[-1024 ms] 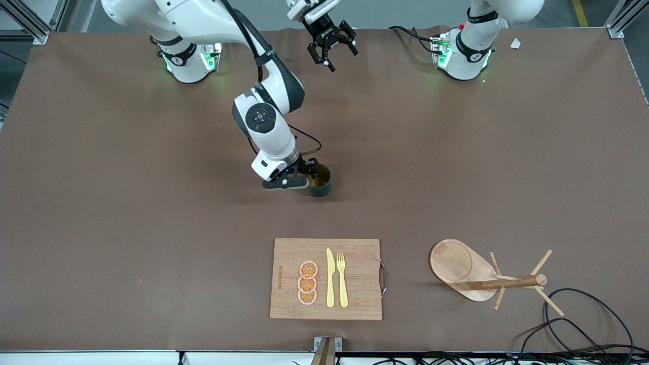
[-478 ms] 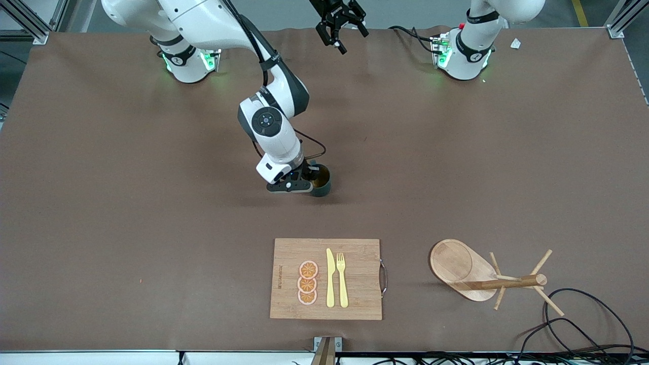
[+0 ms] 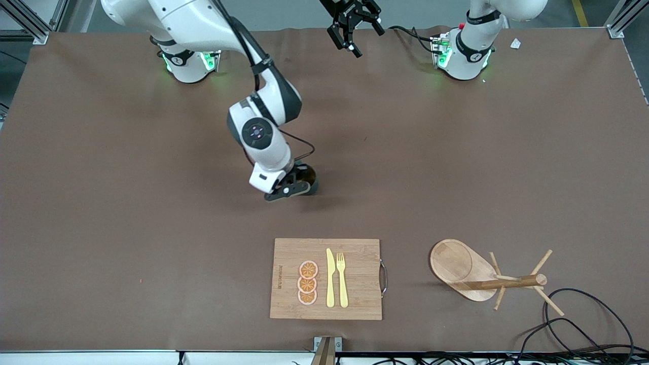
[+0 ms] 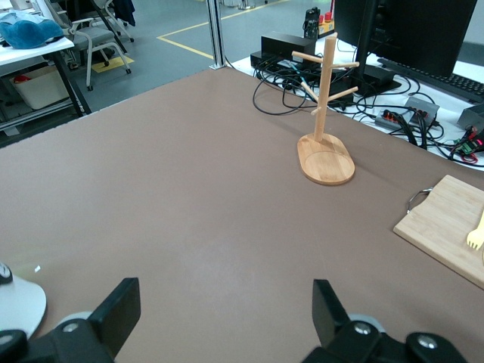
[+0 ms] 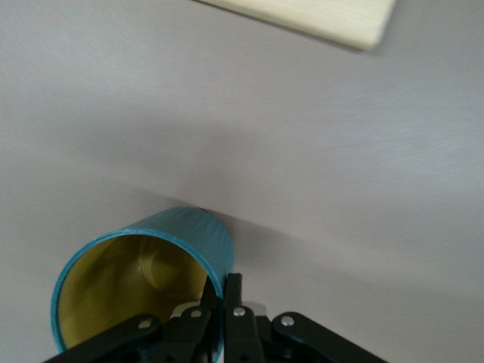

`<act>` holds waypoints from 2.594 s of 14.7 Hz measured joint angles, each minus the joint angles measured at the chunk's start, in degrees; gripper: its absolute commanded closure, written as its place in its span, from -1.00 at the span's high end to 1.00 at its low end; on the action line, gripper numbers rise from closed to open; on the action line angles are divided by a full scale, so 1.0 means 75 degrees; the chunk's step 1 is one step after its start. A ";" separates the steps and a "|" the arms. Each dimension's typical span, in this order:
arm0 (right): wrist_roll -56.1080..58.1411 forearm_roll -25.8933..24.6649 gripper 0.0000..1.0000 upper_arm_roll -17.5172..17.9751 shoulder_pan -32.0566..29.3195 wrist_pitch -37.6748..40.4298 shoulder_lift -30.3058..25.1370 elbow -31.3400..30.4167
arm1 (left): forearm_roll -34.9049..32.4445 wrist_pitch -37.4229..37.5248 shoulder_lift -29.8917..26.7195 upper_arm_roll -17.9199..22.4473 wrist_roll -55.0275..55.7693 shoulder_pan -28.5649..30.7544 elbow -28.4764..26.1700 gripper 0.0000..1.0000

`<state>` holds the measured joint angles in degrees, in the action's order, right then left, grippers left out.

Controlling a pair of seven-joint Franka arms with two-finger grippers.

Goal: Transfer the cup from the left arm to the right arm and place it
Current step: 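Carry the mug with the right gripper while the left gripper withdraws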

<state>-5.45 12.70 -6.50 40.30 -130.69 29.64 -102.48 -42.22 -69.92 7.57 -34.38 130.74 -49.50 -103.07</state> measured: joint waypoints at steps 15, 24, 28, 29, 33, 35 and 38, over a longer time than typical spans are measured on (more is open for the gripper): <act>0.9452 -0.1043 -1.00 -0.0123 -0.4501 0.0424 -0.2077 -0.2016 | 0.1687 -0.1737 0.0174 0.0110 -0.6400 0.5272 0.2611 0.99; 1.2761 -0.1064 -1.00 -0.0037 -0.5751 -0.0937 -0.2065 -0.3012 | 0.2743 -0.2217 0.0354 0.0092 -1.0414 0.7383 0.3324 1.00; 1.2951 -0.1064 -1.00 0.0048 -0.5748 -0.1409 -0.2063 -0.3354 | 0.3558 -0.2218 0.0333 0.0133 -1.2279 0.8191 0.3521 1.00; 1.2965 -0.1064 -1.00 0.0069 -0.5737 -0.1421 -0.2063 -0.3374 | 0.3751 -0.2217 0.0299 0.0277 -1.2759 0.8287 0.3562 1.00; 1.2970 -0.1063 -0.99 0.0124 -0.5548 -0.1592 -0.2064 -0.3462 | 0.4881 -0.2177 -0.0234 0.2066 -1.4576 0.7870 0.3597 1.00; 1.2970 -0.1064 -0.88 0.0127 -0.5433 -0.1821 -0.2063 -0.3623 | 0.5066 -0.1937 -0.0540 0.3007 -1.5577 0.7520 0.3591 1.00; 1.2970 -0.1063 1.00 0.0126 -0.5379 -0.1915 -0.2063 -0.3722 | 0.5099 -0.1379 -0.0856 0.3667 -1.6447 0.7264 0.3526 1.00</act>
<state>91.83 4.72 -5.55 -0.05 -145.05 14.17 -130.39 -3.98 -80.26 1.14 -6.88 7.39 4.98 -76.62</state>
